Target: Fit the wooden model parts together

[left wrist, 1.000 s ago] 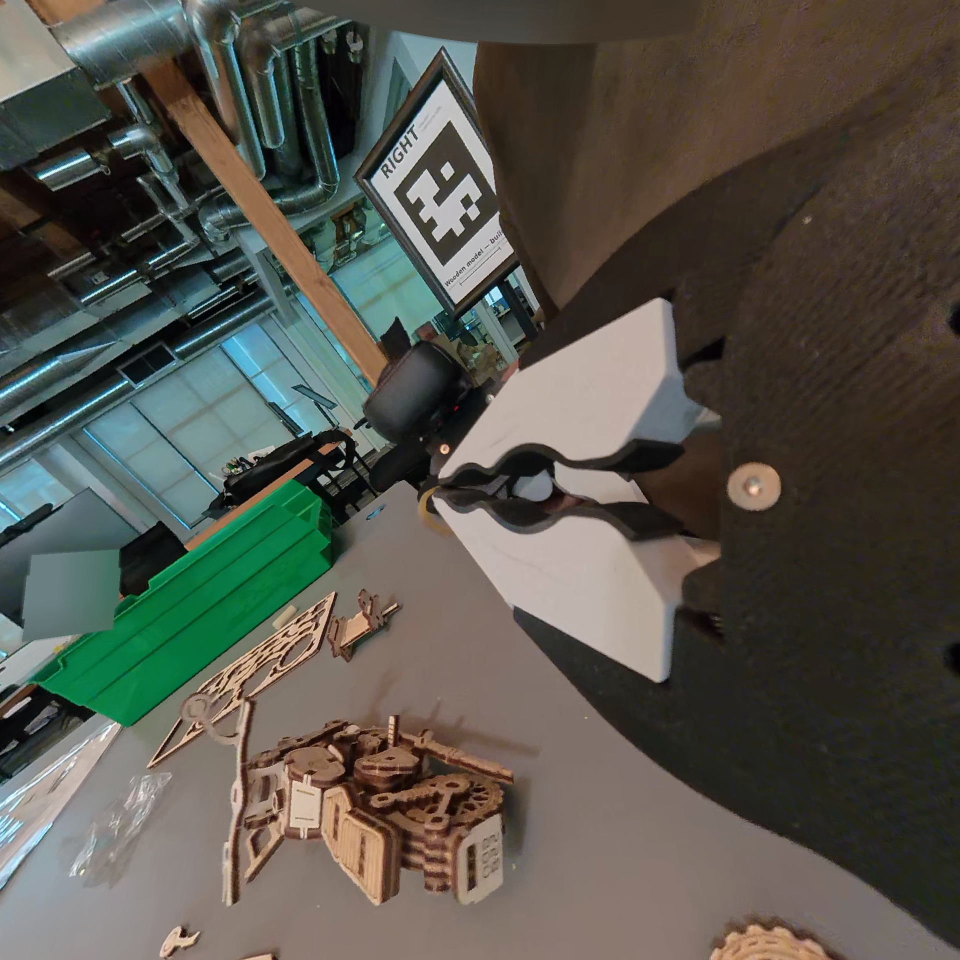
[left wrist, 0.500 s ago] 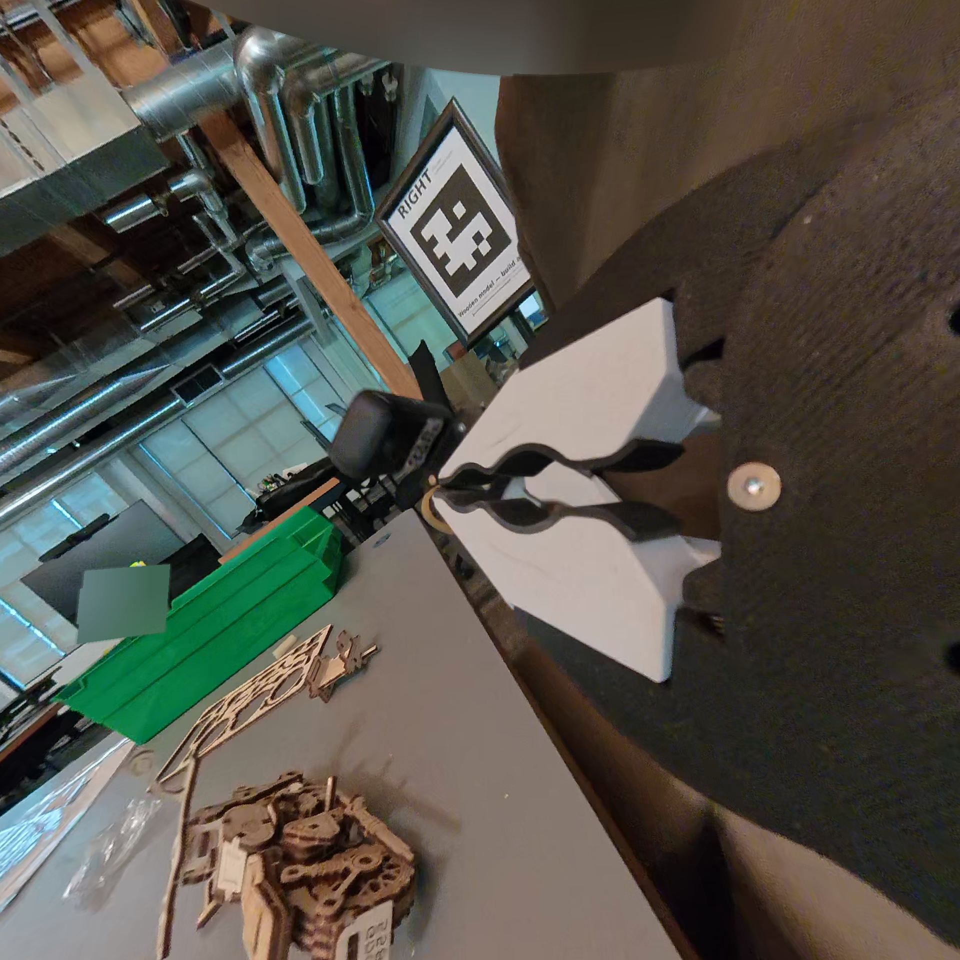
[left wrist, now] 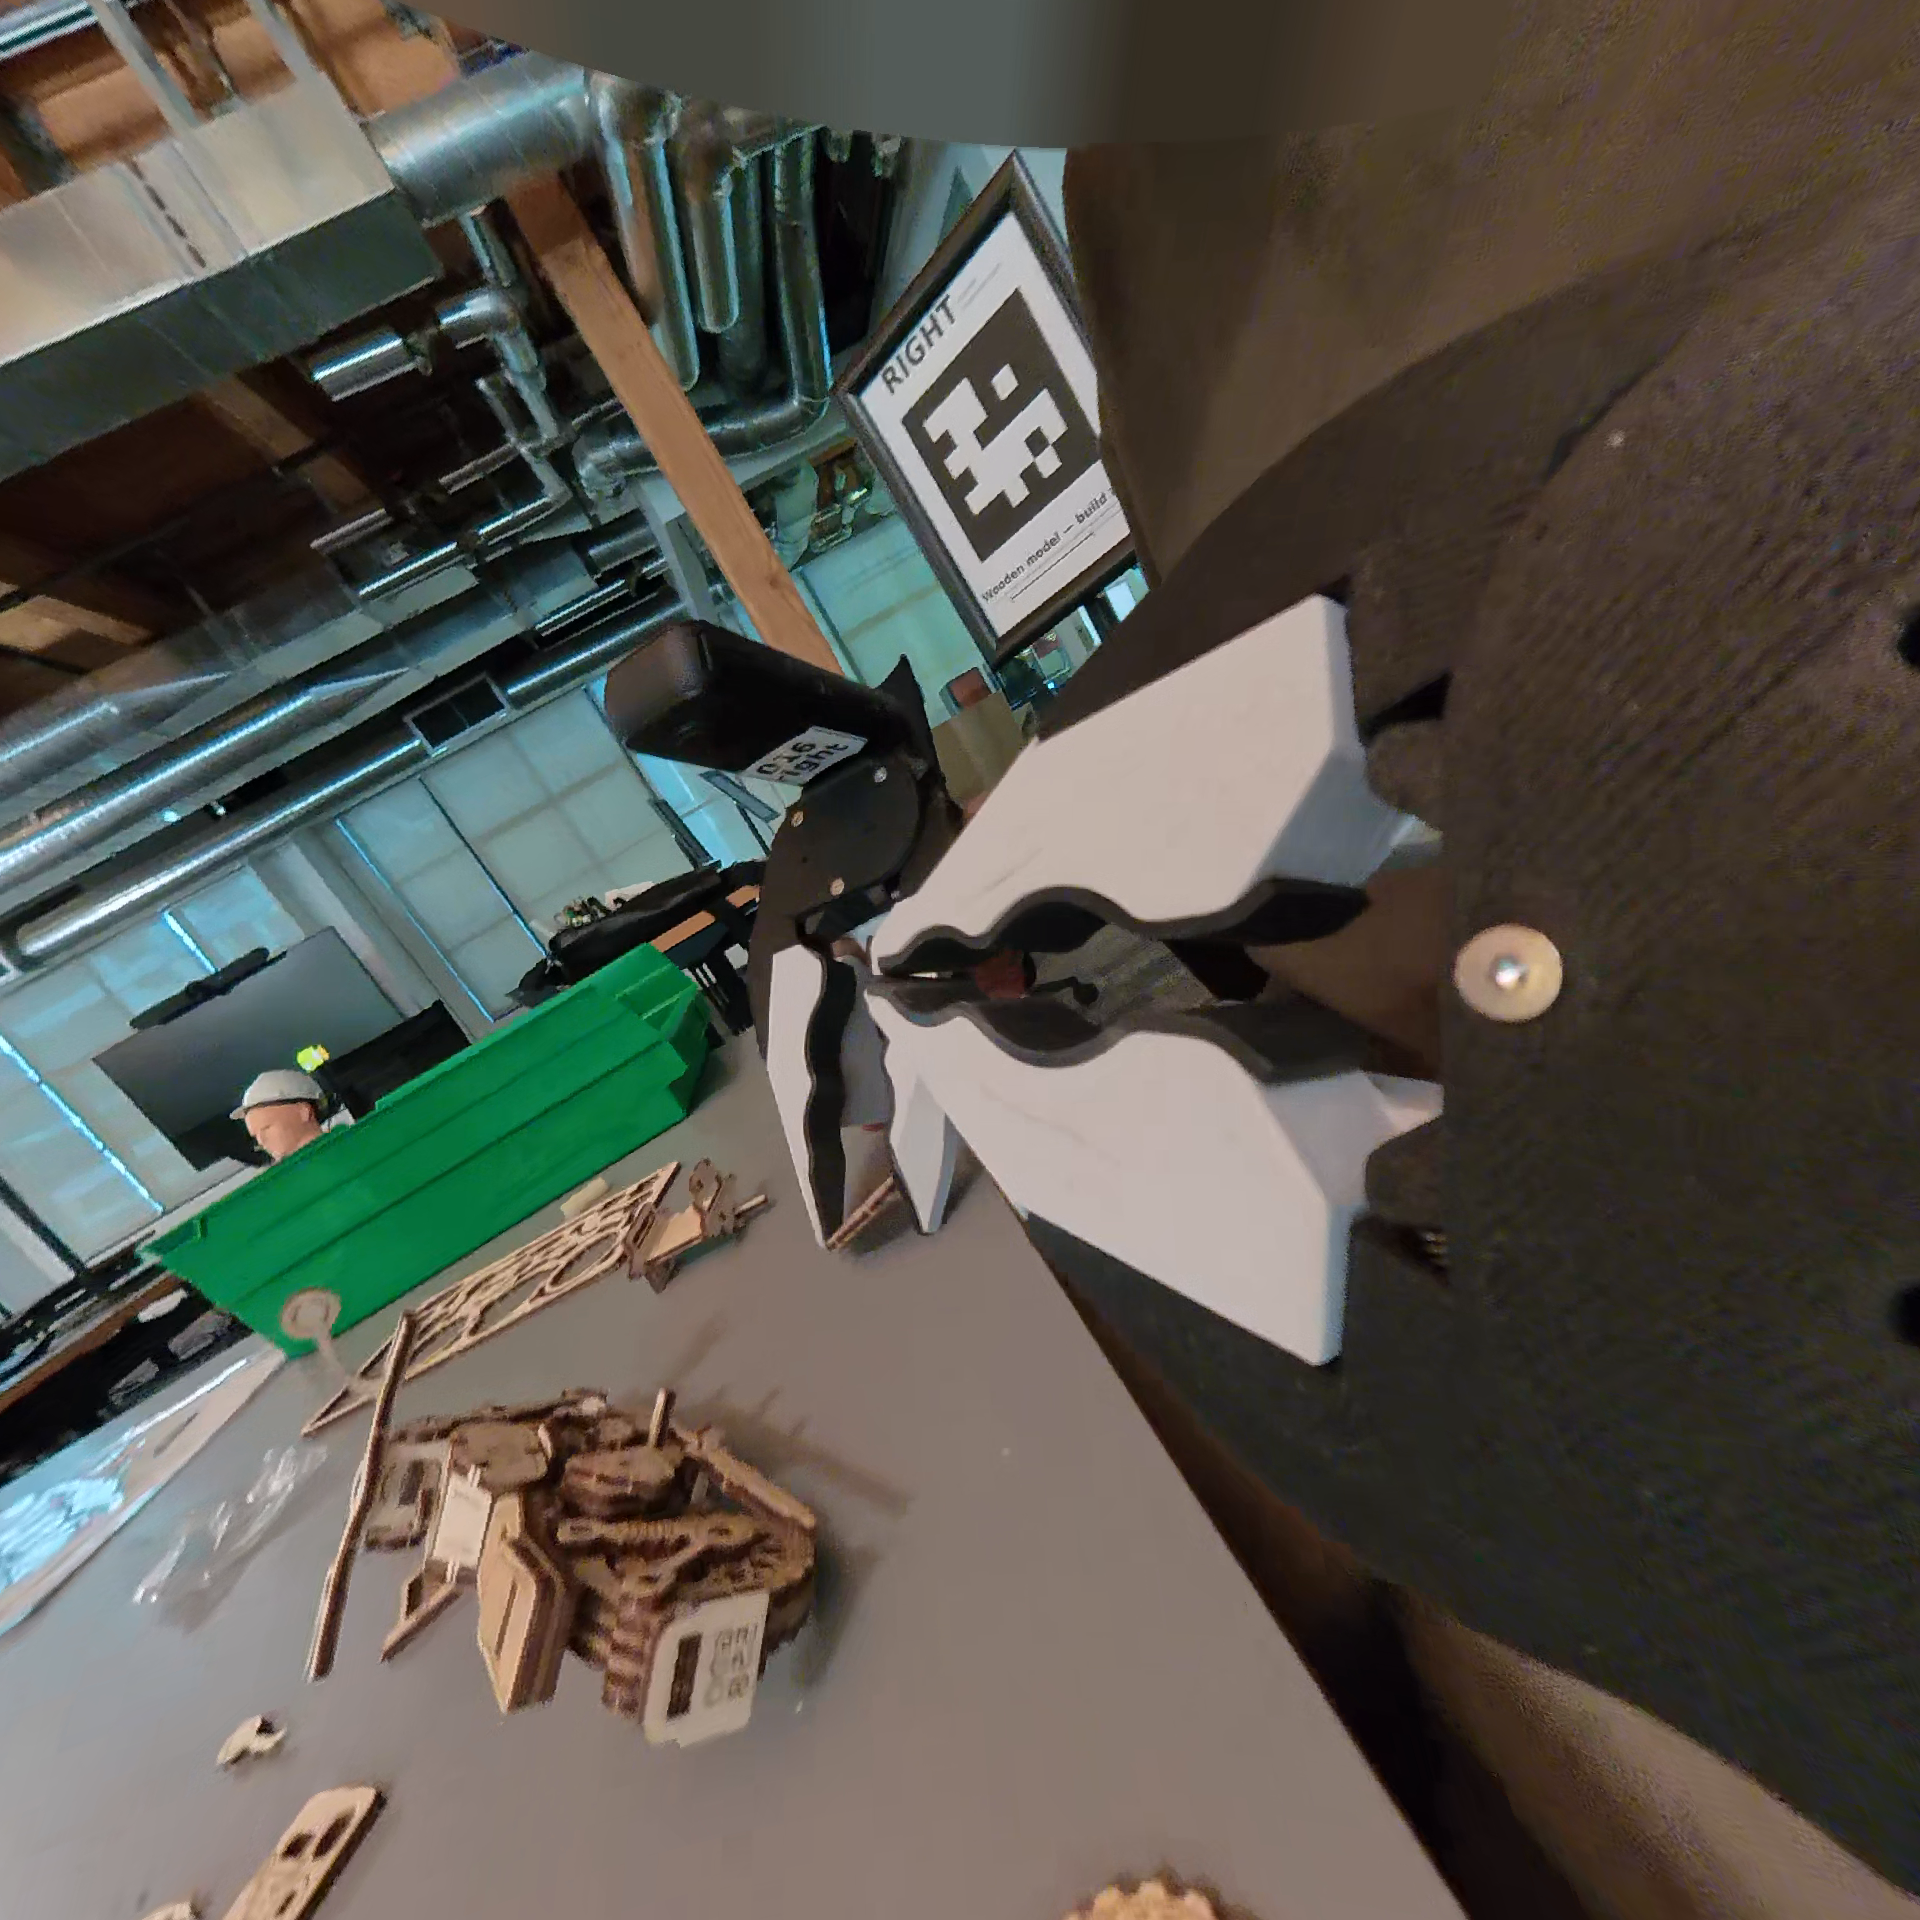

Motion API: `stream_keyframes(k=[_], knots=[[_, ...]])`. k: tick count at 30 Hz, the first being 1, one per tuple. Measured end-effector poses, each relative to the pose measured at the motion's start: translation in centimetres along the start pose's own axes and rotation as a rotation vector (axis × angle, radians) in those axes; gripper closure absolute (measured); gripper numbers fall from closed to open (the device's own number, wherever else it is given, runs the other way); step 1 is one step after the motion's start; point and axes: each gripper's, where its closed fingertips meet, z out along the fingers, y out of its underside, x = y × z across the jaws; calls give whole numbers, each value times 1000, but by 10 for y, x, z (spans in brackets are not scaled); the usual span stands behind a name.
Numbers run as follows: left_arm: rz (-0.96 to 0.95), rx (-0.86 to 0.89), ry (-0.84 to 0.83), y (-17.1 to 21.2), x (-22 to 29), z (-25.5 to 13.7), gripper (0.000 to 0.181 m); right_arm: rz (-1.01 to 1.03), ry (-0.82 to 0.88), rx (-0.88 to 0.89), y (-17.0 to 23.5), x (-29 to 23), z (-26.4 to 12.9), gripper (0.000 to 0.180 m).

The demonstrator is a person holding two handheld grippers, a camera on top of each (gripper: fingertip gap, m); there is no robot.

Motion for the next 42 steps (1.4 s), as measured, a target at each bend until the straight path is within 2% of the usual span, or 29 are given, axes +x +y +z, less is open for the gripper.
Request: stream_keyframes(k=[2, 4, 7, 14, 23, 31, 34, 39, 42], knots=[[-15, 1, 0, -3, -4, 1, 181, 12, 6, 5, -2, 2, 2, 143], [-23, 5, 0, -5, -6, 1, 181, 17, -1, 11, -1, 3, 1, 130], [-23, 11, -5, -6, -8, 0, 181, 39, -7, 30, 0, 6, -3, 125], [-6, 17, -5, -6, -6, -4, 181, 47, 37, 177, -24, 14, -22, 128], [28, 50, 1, 6, 15, -13, 181, 93, 14, 330, -28, 0, -57, 135], [81, 52, -44, 30, 30, -24, 181, 191, -13, 309, 8, -29, -81, 136], [34, 77, -43, 41, 35, -37, 181, 267, -17, 306, 27, -47, -94, 135], [-92, 104, -15, 80, 53, -65, 181, 398, -68, 300, 59, -95, -115, 134], [-105, 111, -30, 107, 64, -83, 181, 417, -79, 302, 72, -128, -129, 134]])
